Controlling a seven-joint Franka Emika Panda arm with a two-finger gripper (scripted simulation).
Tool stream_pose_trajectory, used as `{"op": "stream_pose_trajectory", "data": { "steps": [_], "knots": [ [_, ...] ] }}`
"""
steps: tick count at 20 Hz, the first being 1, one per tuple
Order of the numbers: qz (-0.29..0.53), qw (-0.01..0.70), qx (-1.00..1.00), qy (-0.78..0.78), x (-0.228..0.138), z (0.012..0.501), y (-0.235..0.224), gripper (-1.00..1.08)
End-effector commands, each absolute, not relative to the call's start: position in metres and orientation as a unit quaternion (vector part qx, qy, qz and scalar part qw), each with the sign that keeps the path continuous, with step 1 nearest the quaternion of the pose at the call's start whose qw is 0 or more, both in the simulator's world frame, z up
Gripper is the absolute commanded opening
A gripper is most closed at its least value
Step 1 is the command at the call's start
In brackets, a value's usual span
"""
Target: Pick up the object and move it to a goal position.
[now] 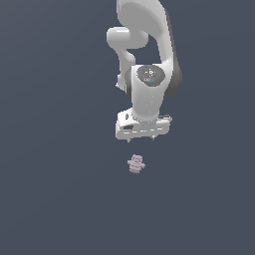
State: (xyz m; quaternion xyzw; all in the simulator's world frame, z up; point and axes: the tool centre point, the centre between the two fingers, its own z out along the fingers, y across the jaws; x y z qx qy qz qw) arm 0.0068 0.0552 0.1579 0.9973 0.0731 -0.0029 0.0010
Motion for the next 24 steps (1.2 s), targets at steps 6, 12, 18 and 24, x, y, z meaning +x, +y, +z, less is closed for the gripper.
{"op": "stream_pose_trajectory", "data": {
  "steps": [6,12,18,24],
  "knots": [
    [-0.002,0.001,0.994,0.11,0.031,0.133,0.049,1.0],
    [-0.001,0.0,0.99,0.144,0.052,0.107,0.043,1.0],
    [0.0,0.0,0.987,0.161,0.062,0.094,0.04,1.0],
    [-0.001,0.0,0.987,0.161,0.062,0.091,0.039,1.0]
  ]
}}
